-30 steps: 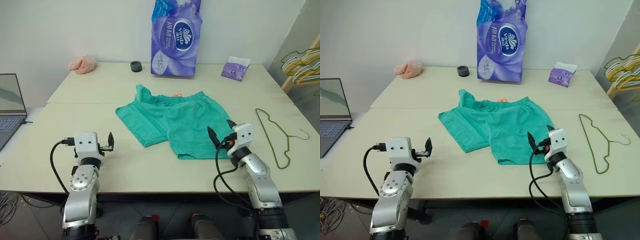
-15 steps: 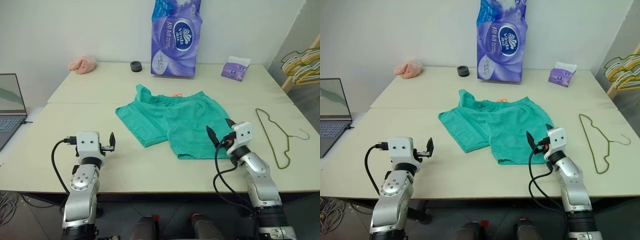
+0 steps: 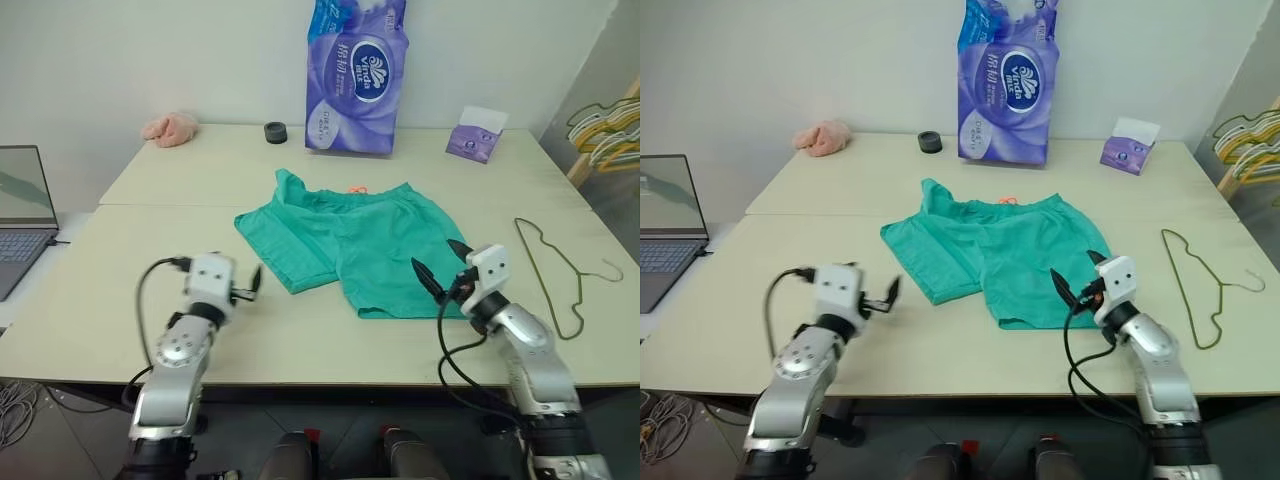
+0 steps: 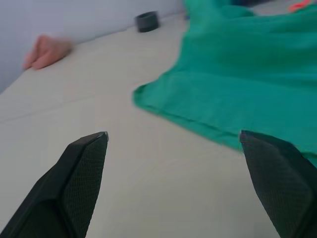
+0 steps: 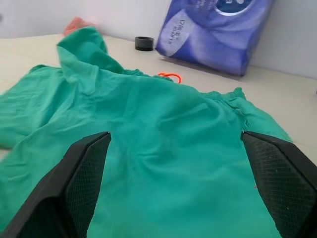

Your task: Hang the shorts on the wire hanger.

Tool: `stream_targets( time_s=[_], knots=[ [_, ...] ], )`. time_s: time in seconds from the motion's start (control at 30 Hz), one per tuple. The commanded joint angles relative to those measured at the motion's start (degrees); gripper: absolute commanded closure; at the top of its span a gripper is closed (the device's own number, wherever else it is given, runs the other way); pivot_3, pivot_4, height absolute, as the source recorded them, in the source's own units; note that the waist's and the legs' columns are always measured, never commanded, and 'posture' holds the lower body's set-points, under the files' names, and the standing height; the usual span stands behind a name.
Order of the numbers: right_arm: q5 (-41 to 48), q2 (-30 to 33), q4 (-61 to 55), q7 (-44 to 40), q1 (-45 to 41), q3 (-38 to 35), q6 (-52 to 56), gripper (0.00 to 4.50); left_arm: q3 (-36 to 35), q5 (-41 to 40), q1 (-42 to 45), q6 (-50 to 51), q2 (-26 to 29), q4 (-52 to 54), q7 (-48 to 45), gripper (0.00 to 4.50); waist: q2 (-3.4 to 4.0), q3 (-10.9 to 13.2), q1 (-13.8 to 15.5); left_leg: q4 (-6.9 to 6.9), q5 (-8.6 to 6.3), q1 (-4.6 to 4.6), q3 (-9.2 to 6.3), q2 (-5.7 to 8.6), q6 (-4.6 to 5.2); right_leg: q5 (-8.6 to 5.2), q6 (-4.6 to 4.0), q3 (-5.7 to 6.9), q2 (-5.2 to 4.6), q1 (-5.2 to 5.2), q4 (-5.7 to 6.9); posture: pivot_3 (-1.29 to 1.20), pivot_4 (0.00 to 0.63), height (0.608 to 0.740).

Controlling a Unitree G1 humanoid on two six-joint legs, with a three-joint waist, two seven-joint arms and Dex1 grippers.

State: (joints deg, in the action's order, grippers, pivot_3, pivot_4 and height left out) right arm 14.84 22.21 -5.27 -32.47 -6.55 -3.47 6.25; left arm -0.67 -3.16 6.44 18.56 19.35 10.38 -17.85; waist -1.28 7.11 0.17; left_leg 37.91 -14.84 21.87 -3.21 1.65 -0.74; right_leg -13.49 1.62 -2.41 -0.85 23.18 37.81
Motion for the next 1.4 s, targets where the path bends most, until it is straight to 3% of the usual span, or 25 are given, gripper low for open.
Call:
stream_targets(
  time_s=[0.03, 0.23, 0.37, 0.5, 0.73, 0.83, 1.0, 1.23, 1.4],
  knots=[
    [6.48, 4.68, -6.52, -5.83, 2.82, -3.25, 5.36, 0.0, 4.98, -2.02, 4.43, 1.67, 0.11, -0.86, -6.76, 0.04, 0.01, 0.01, -0.47, -0.01, -0.01, 0.01, 0.01, -0.01, 0.02, 0.0, 0.0, -0.01, 0.0, 0.0, -0.02, -0.08, 0.103, 0.74],
    [24.09, 16.11, -19.12, -16.39, 10.34, -8.32, 22.4, 0.0, 18.1, -4.77, 13.62, 3.7, -0.71, -6.42, -24.23, 0.04, 0.14, 0.08, -2.21, -0.03, -0.11, 0.02, 0.05, -0.12, 0.18, -0.18, 0.03, -0.01, 0.18, 0.0, -0.02, -0.15, 0.111, 0.74],
    [27.84, 19.78, -24.28, -17.75, 13.58, -9.37, 25.78, 0.0, 25.02, -4.26, 17.97, 4.17, 0.08, -9.08, -33.81, 0.04, 0.15, 0.1, -3.75, -0.01, -0.22, 0.04, 0.19, -0.24, 0.31, -0.34, 0.15, -0.04, 0.36, 0.0, -0.03, -0.18, 0.113, 0.74],
    [27.46, 19.01, -25.34, -16.38, 13.86, -9.53, 25.14, 0.0, 27.54, -1.64, 21.76, 3.91, -0.94, -14.44, -35.22, 0.04, 0.17, 0.11, -5.23, -0.02, -0.34, 0.0, 0.22, -0.39, 0.46, -0.39, 0.11, -0.09, 0.54, 0.01, -0.03, -0.21, 0.115, 0.74],
    [26.25, 18.32, -23.72, -16.93, 14.44, -10.17, 23.06, 0.0, 28.29, 1.86, 23.89, 2.64, -2.62, -20.25, -33.88, 0.04, 0.16, 0.11, -5.33, 0.01, -0.43, 0.01, 0.18, -0.42, 0.42, -0.45, 0.16, -0.18, 0.58, 0.02, -0.04, -0.21, 0.114, 0.74],
    [25.09, 19.2, -23.12, -18.44, 14.67, -9.95, 21.86, 0.0, 28.19, 3.44, 23.52, 1.56, -2.37, -21.01, -32.92, 0.59, 0.16, 0.11, -5.3, 0.03, -0.43, -0.01, 0.17, -0.41, 0.41, -0.45, 0.17, -0.24, 0.57, 0.02, -0.05, -0.21, 0.114, 0.74],
    [22.05, 20.29, -20.97, -20.94, 14.87, -9.16, 19.2, 0.0, 27.01, 4.12, 22.59, -0.92, -1.82, -21.14, -32.07, 2.23, 0.16, 0.11, -5.28, 0.04, -0.44, -0.02, 0.18, -0.41, 0.41, -0.45, 0.17, -0.25, 0.56, 0.02, -0.05, -0.2, 0.113, 0.74],
    [19.8, 21.32, -19.2, -22.74, 12.89, -8.46, 18.11, 0.0, 21.87, 1.0, 17.73, 1.15, 3.94, -15.13, -33.45, 4.42, 0.18, 0.11, -5.78, -0.02, -0.45, -0.09, 0.13, -0.47, 0.4, -0.46, 0.16, -0.24, 0.58, 0.03, -0.02, -0.19, 0.115, 0.74],
    [19.24, 22.4, -18.58, -24.08, 10.42, -7.53, 18.47, 0.0, 12.02, -5.6, 11.98, 5.13, 9.18, -9.44, -33.33, 4.47, 0.2, 0.13, -5.91, -0.01, -0.47, -0.09, 0.1, -0.49, 0.38, -0.46, 0.15, -0.23, 0.57, 0.03, 0.0, -0.18, 0.118, 0.74]
  ],
)
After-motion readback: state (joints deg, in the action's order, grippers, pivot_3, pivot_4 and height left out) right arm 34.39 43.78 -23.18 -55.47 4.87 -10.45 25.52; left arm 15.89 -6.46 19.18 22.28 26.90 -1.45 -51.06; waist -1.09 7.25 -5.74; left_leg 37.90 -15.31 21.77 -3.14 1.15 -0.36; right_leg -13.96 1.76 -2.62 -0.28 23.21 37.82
